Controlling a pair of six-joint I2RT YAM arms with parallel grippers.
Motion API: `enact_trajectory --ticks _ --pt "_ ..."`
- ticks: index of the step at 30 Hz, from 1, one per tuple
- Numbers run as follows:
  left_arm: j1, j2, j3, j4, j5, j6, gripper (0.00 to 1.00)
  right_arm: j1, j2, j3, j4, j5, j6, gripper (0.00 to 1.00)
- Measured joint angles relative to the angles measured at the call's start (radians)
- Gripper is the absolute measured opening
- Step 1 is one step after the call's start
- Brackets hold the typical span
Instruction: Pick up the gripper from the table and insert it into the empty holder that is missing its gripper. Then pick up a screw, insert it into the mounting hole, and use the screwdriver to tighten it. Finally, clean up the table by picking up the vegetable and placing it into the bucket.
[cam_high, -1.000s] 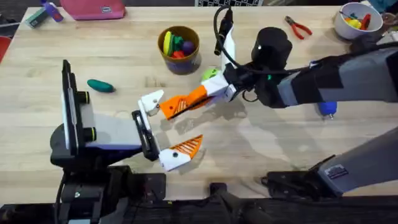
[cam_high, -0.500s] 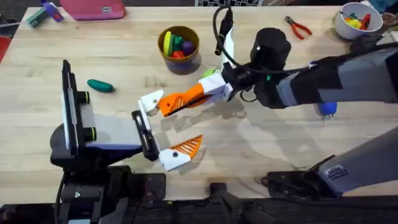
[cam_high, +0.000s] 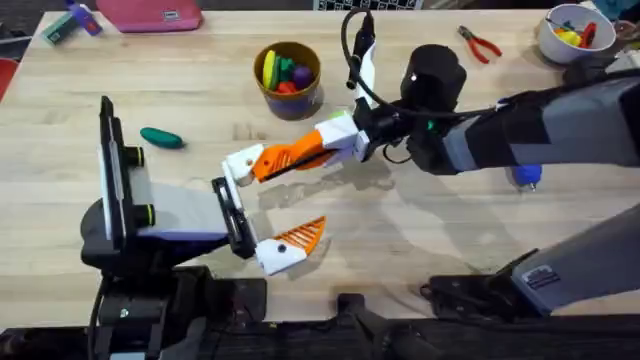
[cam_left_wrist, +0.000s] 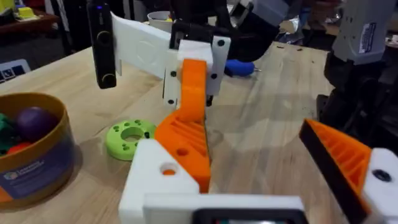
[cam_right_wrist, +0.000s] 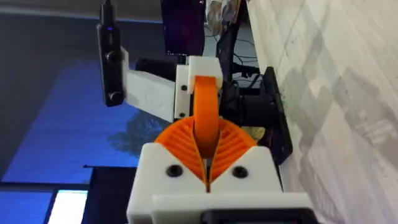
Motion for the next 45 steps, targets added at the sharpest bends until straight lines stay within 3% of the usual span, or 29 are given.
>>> enact_trajectory --ticks 45 --pt "0.004 0.0 0.0 0.001 -0.014 0.004 0.987 0.071 0.0 0.03 -0.028 0.113 0.006 0.009"
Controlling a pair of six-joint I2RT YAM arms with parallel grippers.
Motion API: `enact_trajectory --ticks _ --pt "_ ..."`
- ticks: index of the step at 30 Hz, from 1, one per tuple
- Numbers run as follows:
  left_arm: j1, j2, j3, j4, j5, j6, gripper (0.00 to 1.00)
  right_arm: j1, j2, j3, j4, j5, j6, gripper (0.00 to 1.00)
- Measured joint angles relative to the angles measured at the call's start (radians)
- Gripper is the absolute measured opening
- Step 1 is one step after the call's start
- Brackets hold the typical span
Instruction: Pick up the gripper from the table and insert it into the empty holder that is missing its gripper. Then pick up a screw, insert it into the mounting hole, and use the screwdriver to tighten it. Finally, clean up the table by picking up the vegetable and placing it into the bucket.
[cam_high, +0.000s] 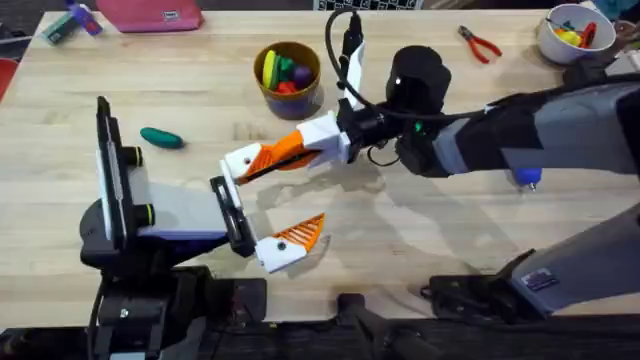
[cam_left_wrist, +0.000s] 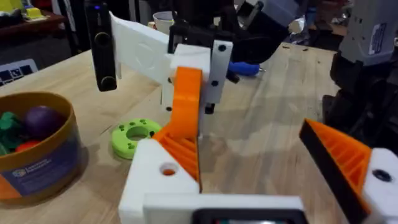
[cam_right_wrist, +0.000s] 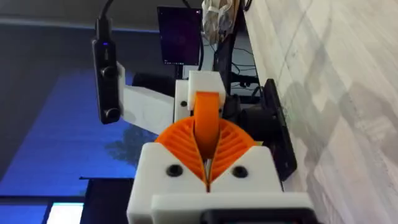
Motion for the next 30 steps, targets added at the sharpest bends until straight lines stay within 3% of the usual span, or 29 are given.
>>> enact_trajectory --ticks 30 --pt "0.0 0.0 0.0 0.0 0.0 -0.008 0.987 0.002 0.0 -0.025 0.033 0.027 0.0 0.009"
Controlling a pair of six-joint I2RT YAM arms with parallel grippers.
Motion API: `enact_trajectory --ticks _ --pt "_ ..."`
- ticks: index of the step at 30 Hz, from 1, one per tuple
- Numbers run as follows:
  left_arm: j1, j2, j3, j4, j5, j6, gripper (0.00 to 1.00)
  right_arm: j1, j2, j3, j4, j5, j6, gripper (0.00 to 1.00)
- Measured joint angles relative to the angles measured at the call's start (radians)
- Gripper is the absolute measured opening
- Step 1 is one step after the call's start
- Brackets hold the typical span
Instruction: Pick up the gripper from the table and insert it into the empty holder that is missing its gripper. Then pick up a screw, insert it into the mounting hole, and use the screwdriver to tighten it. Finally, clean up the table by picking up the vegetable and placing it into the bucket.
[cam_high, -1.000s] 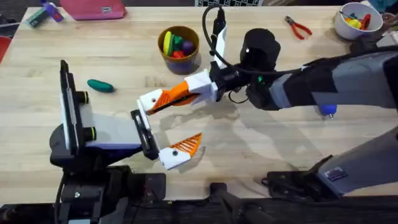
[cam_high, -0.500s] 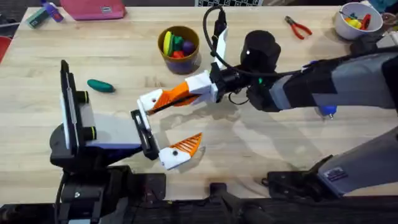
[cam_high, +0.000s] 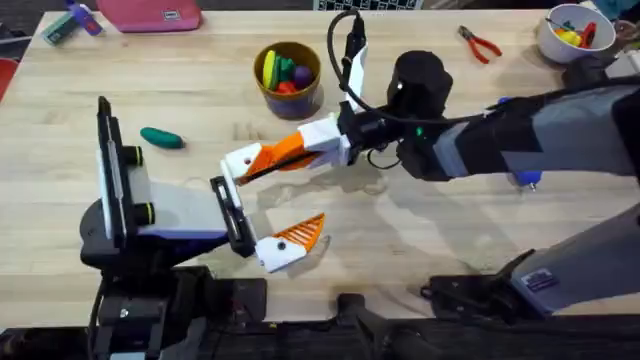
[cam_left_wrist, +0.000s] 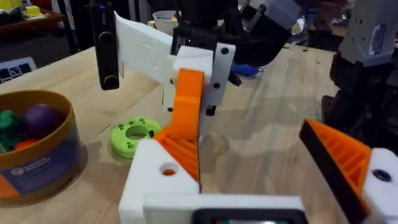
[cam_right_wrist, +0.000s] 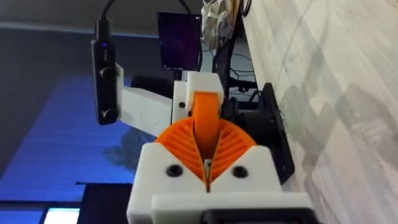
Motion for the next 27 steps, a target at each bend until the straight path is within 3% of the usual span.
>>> enact_trajectory --ticks 27 --pt "0.0 0.0 0.0 0.001 -0.009 -0.003 0.988 0.01 0.0 0.0 0.001 0.021 0.001 0.009"
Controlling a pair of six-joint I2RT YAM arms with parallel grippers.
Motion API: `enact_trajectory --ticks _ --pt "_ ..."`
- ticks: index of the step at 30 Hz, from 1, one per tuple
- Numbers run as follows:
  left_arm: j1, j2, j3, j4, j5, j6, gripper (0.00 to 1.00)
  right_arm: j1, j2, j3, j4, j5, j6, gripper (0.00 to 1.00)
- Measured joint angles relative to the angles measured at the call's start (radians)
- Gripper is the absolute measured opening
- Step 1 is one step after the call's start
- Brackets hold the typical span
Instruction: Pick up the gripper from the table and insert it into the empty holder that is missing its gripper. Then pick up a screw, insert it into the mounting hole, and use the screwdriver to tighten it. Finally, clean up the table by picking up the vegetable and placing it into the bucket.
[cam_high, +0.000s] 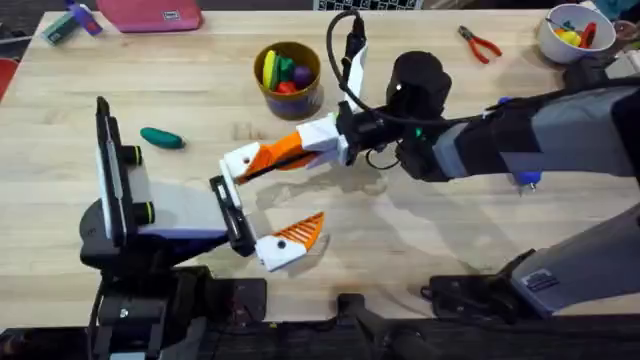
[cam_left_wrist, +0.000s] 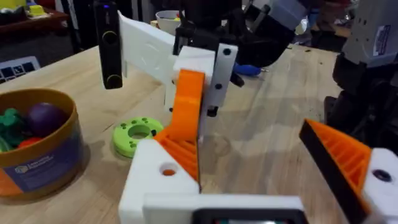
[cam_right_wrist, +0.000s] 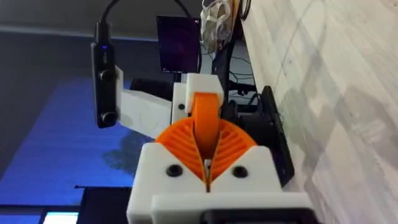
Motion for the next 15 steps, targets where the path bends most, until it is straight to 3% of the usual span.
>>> enact_trajectory --ticks 15 --pt "0.0 0.0 0.0 0.001 -0.003 0.0 0.985 0.001 0.0 0.0 -0.001 0.007 0.0 0.009"
